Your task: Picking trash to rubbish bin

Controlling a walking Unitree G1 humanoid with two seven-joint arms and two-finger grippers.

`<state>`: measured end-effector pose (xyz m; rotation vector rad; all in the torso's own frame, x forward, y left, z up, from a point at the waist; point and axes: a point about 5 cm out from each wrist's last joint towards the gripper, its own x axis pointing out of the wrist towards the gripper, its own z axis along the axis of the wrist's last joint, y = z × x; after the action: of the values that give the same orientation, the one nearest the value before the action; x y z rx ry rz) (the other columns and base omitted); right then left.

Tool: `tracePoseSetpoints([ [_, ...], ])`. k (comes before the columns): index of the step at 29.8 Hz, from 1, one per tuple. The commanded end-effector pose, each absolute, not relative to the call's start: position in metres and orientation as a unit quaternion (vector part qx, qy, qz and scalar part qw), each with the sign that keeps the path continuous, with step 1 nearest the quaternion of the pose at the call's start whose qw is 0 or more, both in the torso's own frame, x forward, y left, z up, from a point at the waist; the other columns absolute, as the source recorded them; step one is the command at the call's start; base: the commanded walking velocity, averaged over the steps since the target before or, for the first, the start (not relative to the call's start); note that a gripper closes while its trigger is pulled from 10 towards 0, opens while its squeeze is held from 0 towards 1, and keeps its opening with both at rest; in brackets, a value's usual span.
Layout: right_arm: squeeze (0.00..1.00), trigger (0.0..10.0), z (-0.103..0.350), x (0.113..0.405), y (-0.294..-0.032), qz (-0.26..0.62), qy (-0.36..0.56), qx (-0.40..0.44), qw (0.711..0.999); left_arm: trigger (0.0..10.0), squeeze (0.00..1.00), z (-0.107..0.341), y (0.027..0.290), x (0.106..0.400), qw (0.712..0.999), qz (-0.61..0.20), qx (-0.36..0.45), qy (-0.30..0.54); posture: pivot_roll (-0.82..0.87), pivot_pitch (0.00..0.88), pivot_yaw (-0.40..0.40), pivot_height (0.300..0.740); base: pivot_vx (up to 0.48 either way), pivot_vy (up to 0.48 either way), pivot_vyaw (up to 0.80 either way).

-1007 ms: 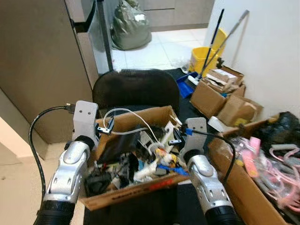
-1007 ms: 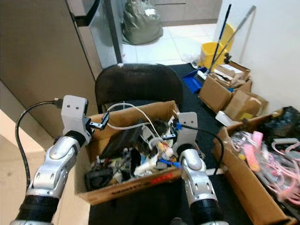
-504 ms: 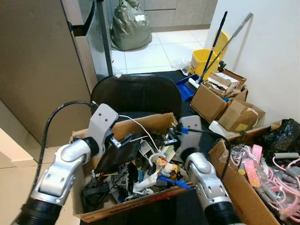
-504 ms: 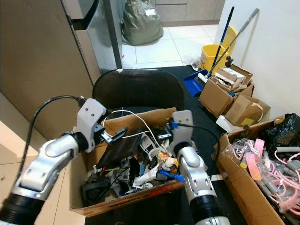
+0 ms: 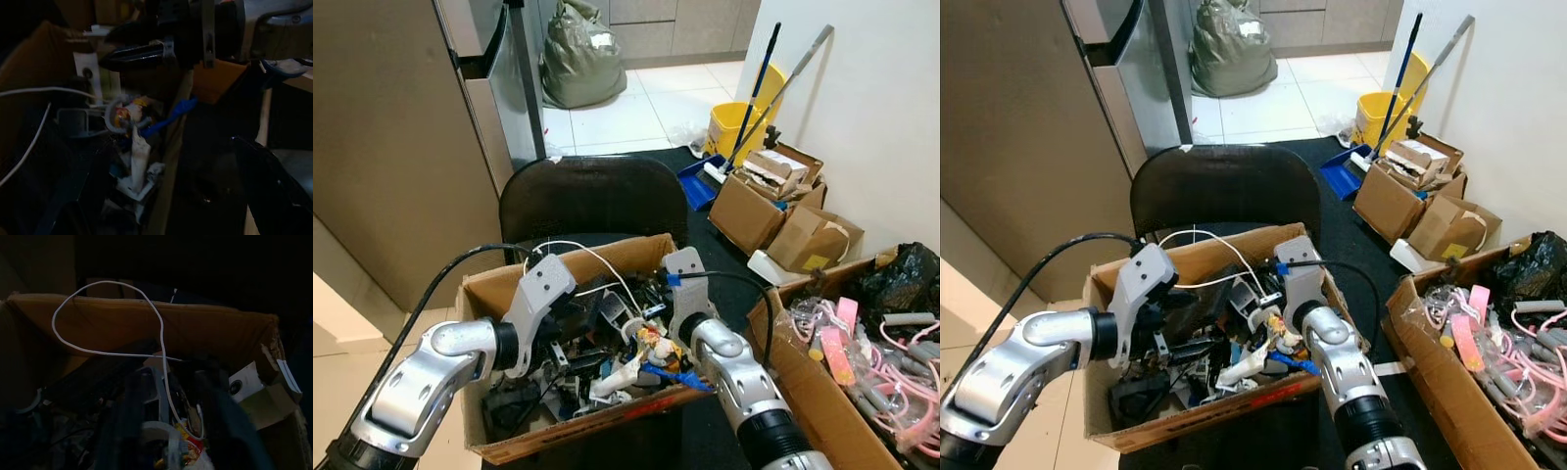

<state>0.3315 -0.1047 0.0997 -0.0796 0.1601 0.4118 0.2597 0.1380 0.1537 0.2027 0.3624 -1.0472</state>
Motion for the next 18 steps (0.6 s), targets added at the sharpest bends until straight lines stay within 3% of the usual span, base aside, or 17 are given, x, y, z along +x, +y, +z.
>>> tracePoseSetpoints([
  [1, 1.00, 10.0, 0.096, 0.330, -0.104, 0.198, 0.088, -0.044, 0.975, 10.0, 0.00, 0.152, 0.142, 0.256, 0.840, -0.499, 0.101, 0.186, 0.03, 0.147, 0.049, 0.740, 0.000, 0.000, 0.00],
  [2, 0.00, 10.0, 0.096, 0.331, -0.106, 0.190, 0.084, -0.044, 0.977, 10.0, 0.00, 0.152, 0.142, 0.257, 0.842, -0.495, 0.103, 0.186, 0.03, 0.147, 0.049, 0.740, 0.000, 0.000, 0.00],
  [6, 0.00, 10.0, 0.104, 0.335, -0.116, 0.142, 0.057, -0.019, 0.988, 10.0, 0.00, 0.154, 0.143, 0.260, 0.845, -0.489, 0.113, 0.182, 0.03, 0.148, 0.051, 0.740, 0.000, 0.000, 0.00],
  [7, 0.00, 10.0, 0.106, 0.336, -0.122, 0.119, 0.048, -0.016, 0.992, 10.0, 0.00, 0.155, 0.144, 0.266, 0.862, -0.463, 0.122, 0.168, 0.03, 0.144, 0.048, 0.740, 0.000, 0.000, 0.00],
  [10, 0.00, 10.0, 0.107, 0.337, -0.126, 0.103, 0.043, -0.013, 0.994, 10.0, 0.00, 0.156, 0.145, 0.270, 0.873, -0.444, 0.128, 0.157, 0.03, 0.144, 0.048, 0.740, 0.000, 0.000, 0.00],
  [11, 0.00, 10.0, 0.110, 0.337, -0.136, 0.070, 0.030, -0.011, 0.997, 10.0, 0.00, 0.159, 0.152, 0.287, 0.912, -0.365, 0.133, 0.129, 0.03, 0.146, 0.046, 0.740, 0.000, 0.000, 0.00],
  [12, 0.00, 10.0, 0.110, 0.337, -0.136, 0.070, 0.030, -0.011, 0.997, 10.0, 0.00, 0.159, 0.152, 0.287, 0.912, -0.365, 0.133, 0.129, 0.03, 0.146, 0.046, 0.740, 0.000, 0.000, 0.00],
  [13, 0.00, 10.0, 0.113, 0.336, -0.157, -0.001, 0.019, -0.004, 1.000, 10.0, 0.00, 0.164, 0.164, 0.309, 0.961, -0.232, 0.126, 0.086, 0.02, 0.144, 0.049, 0.740, 0.000, 0.000, 0.00],
  [15, 0.00, 10.0, 0.113, 0.336, -0.157, -0.001, 0.019, -0.004, 1.000, 10.0, 0.00, 0.164, 0.164, 0.309, 0.961, -0.232, 0.126, 0.086, 0.02, 0.144, 0.049, 0.740, 0.000, 0.000, 0.00],
  [18, 0.00, 10.0, 0.108, 0.328, -0.180, -0.064, 0.020, 0.025, 0.997, 10.0, 0.00, 0.154, 0.173, 0.317, 0.970, -0.143, 0.170, 0.098, 0.01, 0.146, 0.054, 0.740, 0.000, 0.000, 0.00],
])
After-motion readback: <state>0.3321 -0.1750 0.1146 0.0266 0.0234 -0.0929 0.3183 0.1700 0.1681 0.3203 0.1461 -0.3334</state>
